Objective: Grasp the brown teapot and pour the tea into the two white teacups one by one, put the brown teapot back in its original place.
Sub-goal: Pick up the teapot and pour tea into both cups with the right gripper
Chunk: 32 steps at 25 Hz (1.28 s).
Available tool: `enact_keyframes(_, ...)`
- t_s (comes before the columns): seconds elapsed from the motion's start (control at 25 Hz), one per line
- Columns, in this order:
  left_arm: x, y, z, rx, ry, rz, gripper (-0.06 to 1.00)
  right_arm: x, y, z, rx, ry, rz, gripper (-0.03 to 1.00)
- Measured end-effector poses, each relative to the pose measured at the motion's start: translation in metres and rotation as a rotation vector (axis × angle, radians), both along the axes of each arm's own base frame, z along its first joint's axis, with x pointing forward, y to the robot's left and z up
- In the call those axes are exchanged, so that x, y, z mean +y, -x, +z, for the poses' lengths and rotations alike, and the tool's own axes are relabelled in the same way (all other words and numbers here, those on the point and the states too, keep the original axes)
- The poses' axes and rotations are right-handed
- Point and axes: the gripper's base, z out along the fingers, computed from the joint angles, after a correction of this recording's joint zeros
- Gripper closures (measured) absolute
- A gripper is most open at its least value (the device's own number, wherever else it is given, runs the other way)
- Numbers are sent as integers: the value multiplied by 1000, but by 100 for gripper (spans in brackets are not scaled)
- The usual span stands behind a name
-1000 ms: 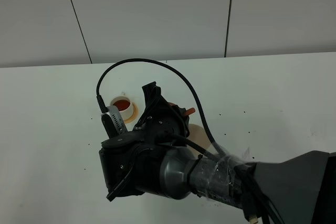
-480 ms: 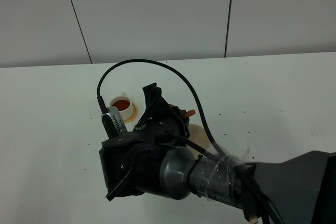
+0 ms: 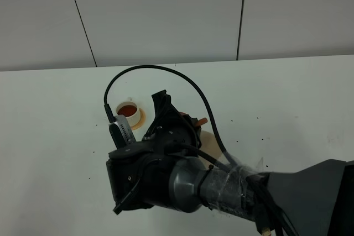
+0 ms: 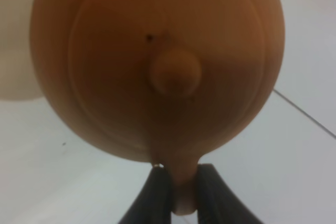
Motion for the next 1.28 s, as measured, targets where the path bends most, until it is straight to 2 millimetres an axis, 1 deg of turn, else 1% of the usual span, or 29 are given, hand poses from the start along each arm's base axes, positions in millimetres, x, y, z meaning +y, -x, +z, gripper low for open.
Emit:
enact_keyframes(0.16, 0, 0, 0, 0, 0, 0, 70, -1, 4, -5, 3, 2, -5, 87)
enact_keyframes(0.72, 0, 0, 0, 0, 0, 0, 70, 2, 6, -3, -21, 10, 17, 87)
enact_keyframes(1.28, 0, 0, 0, 0, 0, 0, 70, 3, 4, 0, -52, 19, 31, 87)
